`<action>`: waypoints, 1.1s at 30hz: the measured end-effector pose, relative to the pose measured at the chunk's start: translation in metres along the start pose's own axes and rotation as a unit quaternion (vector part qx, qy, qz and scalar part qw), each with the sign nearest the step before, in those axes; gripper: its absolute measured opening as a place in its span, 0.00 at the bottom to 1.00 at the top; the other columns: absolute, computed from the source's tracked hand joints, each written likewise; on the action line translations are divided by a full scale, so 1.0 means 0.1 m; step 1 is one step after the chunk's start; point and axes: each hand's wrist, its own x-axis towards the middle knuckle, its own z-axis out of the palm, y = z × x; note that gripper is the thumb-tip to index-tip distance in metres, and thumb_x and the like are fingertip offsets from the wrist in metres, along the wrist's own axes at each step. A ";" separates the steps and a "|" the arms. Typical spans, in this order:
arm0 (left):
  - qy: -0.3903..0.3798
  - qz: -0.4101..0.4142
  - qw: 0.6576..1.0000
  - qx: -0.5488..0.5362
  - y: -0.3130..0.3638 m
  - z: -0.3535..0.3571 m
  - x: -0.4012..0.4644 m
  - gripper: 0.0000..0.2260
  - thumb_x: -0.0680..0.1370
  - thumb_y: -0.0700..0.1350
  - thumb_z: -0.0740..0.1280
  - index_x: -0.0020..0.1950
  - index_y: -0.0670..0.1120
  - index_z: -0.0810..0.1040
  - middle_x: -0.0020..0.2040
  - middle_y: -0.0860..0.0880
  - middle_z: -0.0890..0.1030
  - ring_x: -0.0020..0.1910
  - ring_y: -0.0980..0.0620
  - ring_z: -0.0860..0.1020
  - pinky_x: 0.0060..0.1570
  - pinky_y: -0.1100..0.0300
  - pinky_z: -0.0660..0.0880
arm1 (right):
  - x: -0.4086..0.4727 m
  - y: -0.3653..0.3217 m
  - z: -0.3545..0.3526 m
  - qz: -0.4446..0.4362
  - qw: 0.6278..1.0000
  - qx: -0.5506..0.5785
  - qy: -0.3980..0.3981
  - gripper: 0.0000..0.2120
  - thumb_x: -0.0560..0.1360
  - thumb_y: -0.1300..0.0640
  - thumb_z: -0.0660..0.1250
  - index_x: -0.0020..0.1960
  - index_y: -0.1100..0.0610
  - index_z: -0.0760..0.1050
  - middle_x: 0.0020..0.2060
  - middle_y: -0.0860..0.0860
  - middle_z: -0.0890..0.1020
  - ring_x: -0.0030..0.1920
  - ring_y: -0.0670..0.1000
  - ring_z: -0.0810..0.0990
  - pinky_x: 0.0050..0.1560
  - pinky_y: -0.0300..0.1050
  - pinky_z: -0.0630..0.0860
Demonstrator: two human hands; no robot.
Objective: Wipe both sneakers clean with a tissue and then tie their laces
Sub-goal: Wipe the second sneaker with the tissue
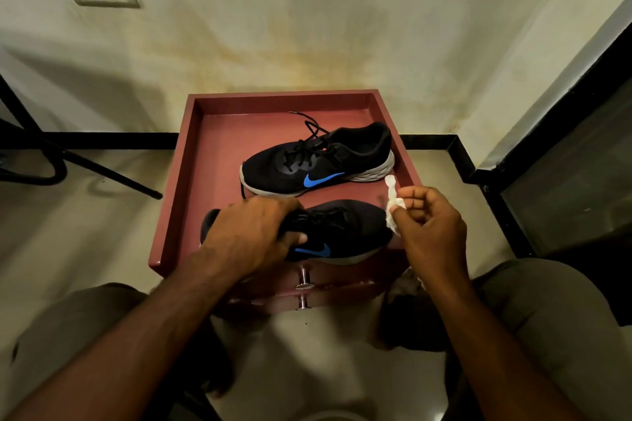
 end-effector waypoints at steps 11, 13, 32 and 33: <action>0.019 0.004 0.999 0.032 0.01 0.11 0.10 0.20 0.75 0.61 0.71 0.63 0.55 0.73 0.56 0.53 0.80 0.53 0.48 0.80 0.54 0.48 0.79 | -0.45 -0.01 0.49 -0.127 0.966 -0.201 -0.102 0.06 0.80 0.58 0.69 0.53 0.56 0.84 0.48 0.52 0.84 0.51 0.50 0.78 0.48 0.41 0.73; 0.016 0.011 0.999 0.032 -0.02 0.12 0.12 0.23 0.75 0.62 0.72 0.65 0.56 0.73 0.58 0.53 0.79 0.55 0.49 0.79 0.55 0.48 0.79 | -0.44 0.00 0.41 -0.155 0.950 -0.241 -0.124 0.07 0.80 0.58 0.69 0.54 0.55 0.85 0.50 0.52 0.85 0.52 0.51 0.77 0.50 0.42 0.73; 0.010 0.035 0.999 0.027 0.03 0.26 0.16 0.20 0.78 0.59 0.70 0.70 0.58 0.76 0.56 0.51 0.82 0.59 0.49 0.74 0.59 0.51 0.72 | 0.38 -0.25 0.35 -0.001 0.828 -0.505 -0.244 0.14 0.79 0.56 0.69 0.63 0.57 0.79 0.58 0.56 0.80 0.60 0.57 0.80 0.60 0.51 0.79; 0.010 0.036 0.999 0.028 0.03 0.26 0.17 0.20 0.78 0.59 0.70 0.69 0.58 0.77 0.56 0.52 0.82 0.59 0.49 0.74 0.59 0.51 0.71 | 0.40 -0.27 0.39 -0.008 0.844 -0.480 -0.241 0.11 0.79 0.56 0.69 0.61 0.56 0.81 0.56 0.55 0.82 0.57 0.56 0.81 0.56 0.50 0.79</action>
